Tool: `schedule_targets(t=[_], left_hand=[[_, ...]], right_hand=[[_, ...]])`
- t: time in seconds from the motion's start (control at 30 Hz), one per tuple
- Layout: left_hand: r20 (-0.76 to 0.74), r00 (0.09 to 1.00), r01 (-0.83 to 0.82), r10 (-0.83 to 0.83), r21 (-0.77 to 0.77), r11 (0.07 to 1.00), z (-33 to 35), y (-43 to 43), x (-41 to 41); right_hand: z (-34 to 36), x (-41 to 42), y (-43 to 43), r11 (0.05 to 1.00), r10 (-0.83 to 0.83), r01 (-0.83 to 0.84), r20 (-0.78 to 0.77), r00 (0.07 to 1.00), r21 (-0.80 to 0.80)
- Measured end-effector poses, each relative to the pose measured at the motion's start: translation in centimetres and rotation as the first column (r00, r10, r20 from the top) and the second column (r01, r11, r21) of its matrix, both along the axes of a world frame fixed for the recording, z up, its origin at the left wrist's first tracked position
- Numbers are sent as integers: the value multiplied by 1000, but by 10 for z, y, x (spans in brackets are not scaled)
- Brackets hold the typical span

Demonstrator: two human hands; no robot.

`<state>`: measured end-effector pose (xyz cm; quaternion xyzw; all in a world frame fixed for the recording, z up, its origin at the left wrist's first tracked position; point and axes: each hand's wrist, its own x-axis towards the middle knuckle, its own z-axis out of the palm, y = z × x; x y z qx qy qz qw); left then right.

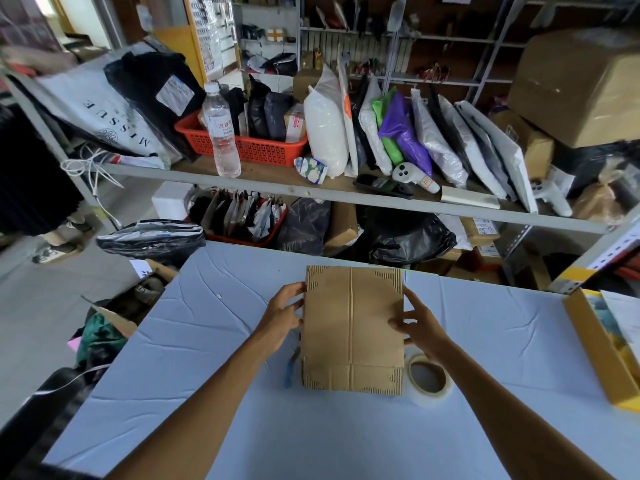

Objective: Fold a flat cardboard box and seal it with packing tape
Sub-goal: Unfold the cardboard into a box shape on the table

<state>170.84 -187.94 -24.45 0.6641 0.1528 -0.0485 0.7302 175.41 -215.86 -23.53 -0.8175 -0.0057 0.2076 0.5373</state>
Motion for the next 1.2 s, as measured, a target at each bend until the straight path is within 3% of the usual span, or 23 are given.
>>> schedule_targets(t=[0.27,0.47,0.63,0.83,1.2], left_hand=[[-1,1000,11,-11,101,995,9,-2,5],[-26,999,30,-26,157,987,12,-9,4],[-52,999,10,-2,155,988,8,-11,2],[32,998,-61,53,368,928,5,-18,0],[149,985,-155,92,493,856,-2,-27,-10]], right_hand=[[6,-2,-2,1000,-10,11,138,990,-4],[3,-2,-3,999,-32,29,89,996,32],[6,-9,-3,968,-91,91,-10,996,236],[4,-17,-7,945,-169,178,-56,984,274],[3,-19,-12,943,-180,202,-106,978,263]])
